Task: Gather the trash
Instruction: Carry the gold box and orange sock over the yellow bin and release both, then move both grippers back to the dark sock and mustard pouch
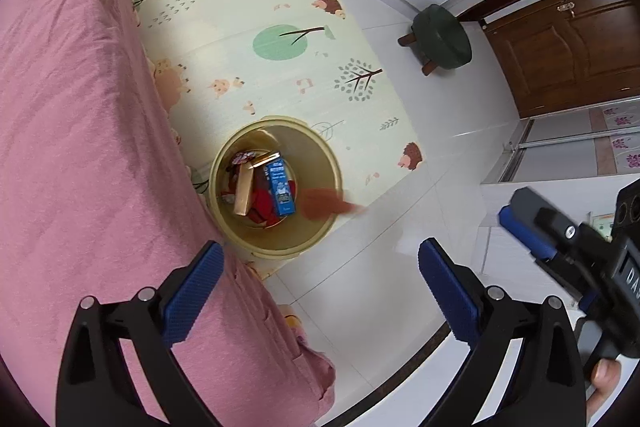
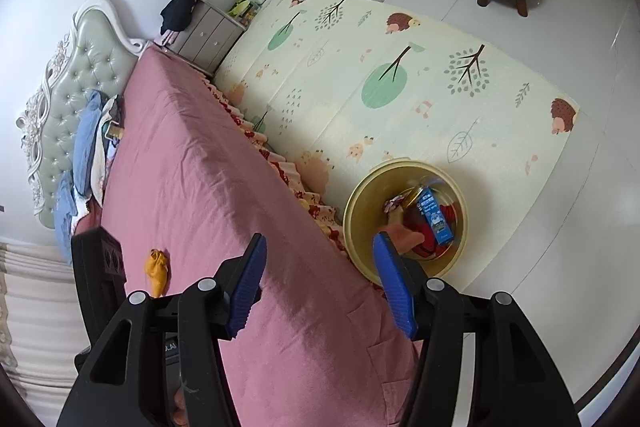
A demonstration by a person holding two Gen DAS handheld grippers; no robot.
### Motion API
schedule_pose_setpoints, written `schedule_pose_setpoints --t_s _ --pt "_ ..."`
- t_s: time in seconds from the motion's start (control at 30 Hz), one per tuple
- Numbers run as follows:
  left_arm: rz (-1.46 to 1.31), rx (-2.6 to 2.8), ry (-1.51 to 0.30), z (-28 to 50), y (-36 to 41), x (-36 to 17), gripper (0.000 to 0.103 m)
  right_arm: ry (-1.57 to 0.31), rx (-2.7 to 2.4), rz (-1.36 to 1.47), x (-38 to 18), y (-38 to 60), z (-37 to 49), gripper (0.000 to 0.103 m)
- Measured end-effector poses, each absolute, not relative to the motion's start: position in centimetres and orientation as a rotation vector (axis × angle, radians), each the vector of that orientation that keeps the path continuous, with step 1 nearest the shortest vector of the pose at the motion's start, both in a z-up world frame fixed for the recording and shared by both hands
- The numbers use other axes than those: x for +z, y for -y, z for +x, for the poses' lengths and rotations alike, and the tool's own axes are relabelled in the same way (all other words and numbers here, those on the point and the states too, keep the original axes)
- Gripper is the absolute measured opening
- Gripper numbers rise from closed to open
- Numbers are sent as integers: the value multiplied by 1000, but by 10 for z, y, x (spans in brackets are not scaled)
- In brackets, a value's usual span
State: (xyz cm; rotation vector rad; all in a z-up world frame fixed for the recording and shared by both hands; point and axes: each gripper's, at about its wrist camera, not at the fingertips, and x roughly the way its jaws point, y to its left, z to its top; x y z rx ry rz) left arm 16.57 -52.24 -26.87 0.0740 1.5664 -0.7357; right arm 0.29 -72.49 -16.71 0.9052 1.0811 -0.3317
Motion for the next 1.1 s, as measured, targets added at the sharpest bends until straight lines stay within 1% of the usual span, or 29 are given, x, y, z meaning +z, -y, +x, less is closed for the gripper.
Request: schedule_pose_setpoints --t_s 0.1,0.27,0.47,0.63,0.97,1.1 --pt "71 -725 -1562 167 514 -265 97 -1080 -333 907 -165 724 4 55" --pt "93 -684 -1495 168 495 -250 97 -1082 -301 881 -159 708 14 55" --pt "29 -637 -1467 175 451 -236 97 -1085 -218 823 -149 668 36 55" --pt "-38 -569 -1455 185 394 -232 97 -1116 -121 777 -147 616 60 55" --pt "-65 -390 -1375 198 267 -222 98 -1192 77 684 -152 486 101 55" --pt "-91 -336 -1364 204 219 -226 98 -1202 104 641 -154 437 113 68"
